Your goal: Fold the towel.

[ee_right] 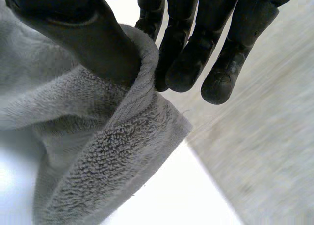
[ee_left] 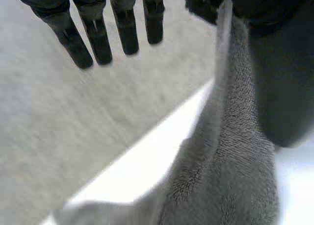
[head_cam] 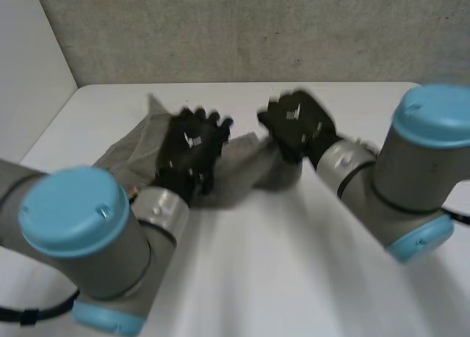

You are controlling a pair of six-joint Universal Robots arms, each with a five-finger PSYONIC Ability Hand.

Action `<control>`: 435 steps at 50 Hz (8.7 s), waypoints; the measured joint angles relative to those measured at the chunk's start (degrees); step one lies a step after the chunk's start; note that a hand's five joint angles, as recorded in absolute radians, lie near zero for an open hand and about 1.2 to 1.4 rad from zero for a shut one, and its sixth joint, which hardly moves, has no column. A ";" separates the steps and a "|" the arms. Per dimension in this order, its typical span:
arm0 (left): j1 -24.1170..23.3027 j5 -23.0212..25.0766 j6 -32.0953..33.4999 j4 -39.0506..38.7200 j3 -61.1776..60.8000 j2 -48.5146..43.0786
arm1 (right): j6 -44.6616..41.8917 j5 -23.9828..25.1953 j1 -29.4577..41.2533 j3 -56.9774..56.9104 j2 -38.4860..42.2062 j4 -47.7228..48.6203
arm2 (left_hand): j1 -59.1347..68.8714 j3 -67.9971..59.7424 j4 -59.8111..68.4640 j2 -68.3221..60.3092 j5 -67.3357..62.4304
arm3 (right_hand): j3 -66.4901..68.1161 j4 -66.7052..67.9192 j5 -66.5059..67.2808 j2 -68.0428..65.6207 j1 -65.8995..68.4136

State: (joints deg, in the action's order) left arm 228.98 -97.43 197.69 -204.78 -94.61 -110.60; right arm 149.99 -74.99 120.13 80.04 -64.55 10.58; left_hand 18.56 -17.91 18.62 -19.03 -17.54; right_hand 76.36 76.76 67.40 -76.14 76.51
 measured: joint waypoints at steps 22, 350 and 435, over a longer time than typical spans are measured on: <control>6.53 0.39 0.39 9.56 -3.80 5.03 | -6.10 -6.95 -4.66 12.55 -3.14 -3.37 | -3.00 3.31 -3.05 3.79 4.39 | 0.00 0.01 0.00 0.00 0.00; 29.39 5.47 6.42 11.64 39.25 -31.78 | -13.02 -11.83 -20.33 -45.72 30.04 -37.78 | -3.19 3.66 -3.58 4.03 2.80 | -62.35 -62.38 -64.16 62.29 -63.95; 29.24 14.46 6.08 7.89 11.44 -15.98 | 18.30 1.75 -28.96 -52.29 28.42 -38.46 | 6.23 -6.96 6.17 -5.94 -7.64 | -62.94 -62.89 -64.38 62.51 -63.33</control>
State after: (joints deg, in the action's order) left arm 258.22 -82.97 203.77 -196.89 -83.17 -126.59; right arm 168.29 -73.24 91.17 27.75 -36.12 -27.88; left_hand 24.79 -24.88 24.78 -24.97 -25.17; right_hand 13.42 13.87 3.02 -13.63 13.18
